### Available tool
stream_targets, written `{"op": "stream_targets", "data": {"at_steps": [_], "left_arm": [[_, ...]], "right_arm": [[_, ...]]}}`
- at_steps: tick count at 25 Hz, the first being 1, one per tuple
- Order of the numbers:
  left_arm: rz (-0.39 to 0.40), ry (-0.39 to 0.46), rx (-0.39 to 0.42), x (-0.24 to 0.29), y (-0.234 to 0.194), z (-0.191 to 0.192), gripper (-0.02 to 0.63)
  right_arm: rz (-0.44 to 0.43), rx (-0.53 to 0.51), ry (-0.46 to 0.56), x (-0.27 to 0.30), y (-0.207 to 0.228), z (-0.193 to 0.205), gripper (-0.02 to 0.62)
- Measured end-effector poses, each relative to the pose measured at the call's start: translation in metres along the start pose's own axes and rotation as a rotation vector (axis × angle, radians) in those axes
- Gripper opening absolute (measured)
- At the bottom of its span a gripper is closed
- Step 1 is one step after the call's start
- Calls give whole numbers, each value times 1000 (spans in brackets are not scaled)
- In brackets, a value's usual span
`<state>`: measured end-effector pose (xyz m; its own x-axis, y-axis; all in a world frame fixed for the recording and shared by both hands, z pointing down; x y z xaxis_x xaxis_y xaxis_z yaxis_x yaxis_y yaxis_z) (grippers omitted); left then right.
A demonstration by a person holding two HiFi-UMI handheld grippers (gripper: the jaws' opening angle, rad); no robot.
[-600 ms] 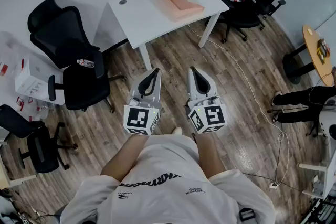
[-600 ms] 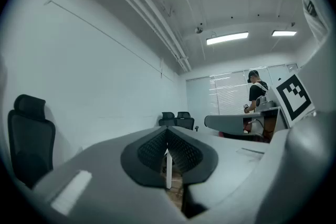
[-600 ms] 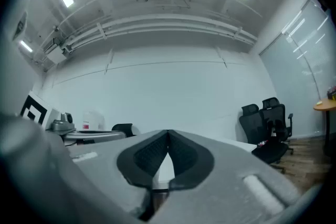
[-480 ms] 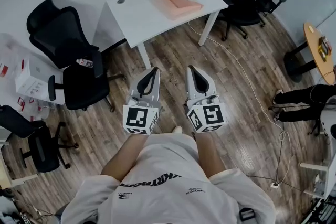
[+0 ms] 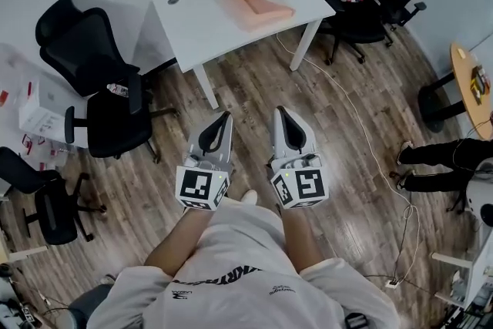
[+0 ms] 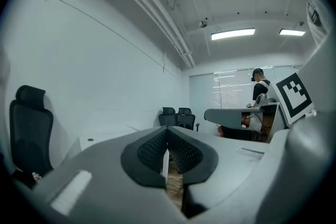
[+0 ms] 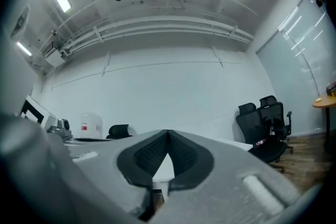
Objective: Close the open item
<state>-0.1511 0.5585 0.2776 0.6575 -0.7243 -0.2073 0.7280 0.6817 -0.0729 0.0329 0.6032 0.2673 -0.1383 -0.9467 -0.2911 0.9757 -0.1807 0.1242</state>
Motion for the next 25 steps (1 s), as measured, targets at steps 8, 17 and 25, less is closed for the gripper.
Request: {"op": "stream_targets", "data": {"at_steps": [8, 17, 25], "left_arm": [[-20, -14, -24, 44, -25, 30, -2], [-15, 6, -66, 148, -87, 49, -3], [-9, -15, -83, 237, -172, 52, -3]], "right_arm": [[-2, 88, -52, 39, 32, 29, -3], [-5, 52, -69, 150, 75, 58, -3], [18, 34, -93, 267, 93, 77, -3]]}}
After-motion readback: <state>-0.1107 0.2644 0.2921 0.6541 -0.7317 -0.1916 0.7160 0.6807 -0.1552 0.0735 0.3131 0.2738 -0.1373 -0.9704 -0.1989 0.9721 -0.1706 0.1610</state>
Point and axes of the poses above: the fingertips, and each gripper's own axes: x forward along the fingers, y to its right, z out of its underside, the point moved 10 cm from there along -x, backward along the fingers, and after that the axes turned 12 degrees about y, right-handed, at the moved point
